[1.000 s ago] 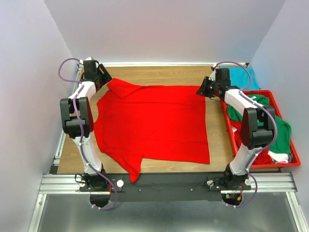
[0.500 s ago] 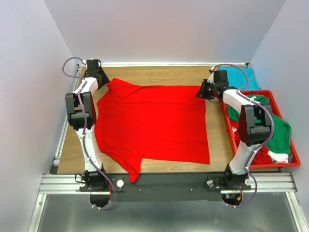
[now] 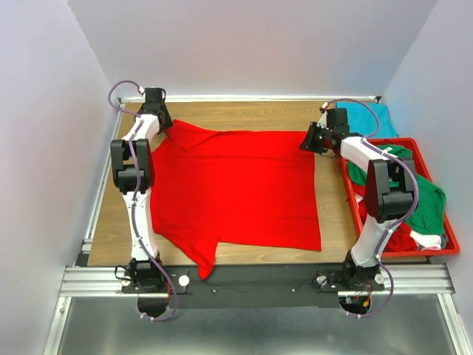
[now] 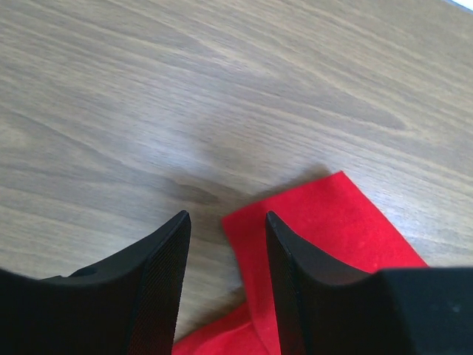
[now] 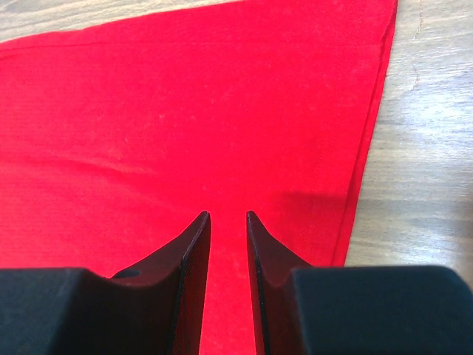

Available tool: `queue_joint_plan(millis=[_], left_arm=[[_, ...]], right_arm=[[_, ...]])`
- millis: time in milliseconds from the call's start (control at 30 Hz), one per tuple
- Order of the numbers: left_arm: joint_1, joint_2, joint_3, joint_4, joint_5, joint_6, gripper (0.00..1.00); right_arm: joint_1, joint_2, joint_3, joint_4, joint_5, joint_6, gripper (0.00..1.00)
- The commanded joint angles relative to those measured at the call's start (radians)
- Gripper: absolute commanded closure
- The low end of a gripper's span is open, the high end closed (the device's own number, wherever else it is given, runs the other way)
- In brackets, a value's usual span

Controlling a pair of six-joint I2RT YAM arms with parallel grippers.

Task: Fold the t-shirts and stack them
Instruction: Fold the tshirt

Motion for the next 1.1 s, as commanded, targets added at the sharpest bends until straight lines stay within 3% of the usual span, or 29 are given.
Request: queue_joint_plan(millis=[0,600,933,1067], left_arm=[[-0.018,0.023,0.029,-0.044,-0.057,0.040,0.47],[-0.076,0.100,0.123,-0.196,-0.158,0.145,0.53],[-0.095,0.115,0.137,-0.240,-0.205,0.161,0.90],[-0.092,0.107,0.121,-0.228,-0.205,0.161,0.91]], right_arm=[[0.005,0.020,0.008,-0.010,0.000,-0.014,0.67],[0.006,0.004,0.004,-0.011,0.006,-0.009,0.67],[0.005,-0.003,0.002,-0.008,0.006,-0.006,0.67],[0.005,-0.001,0.007,-0.010,0.005,-0.009,0.67]])
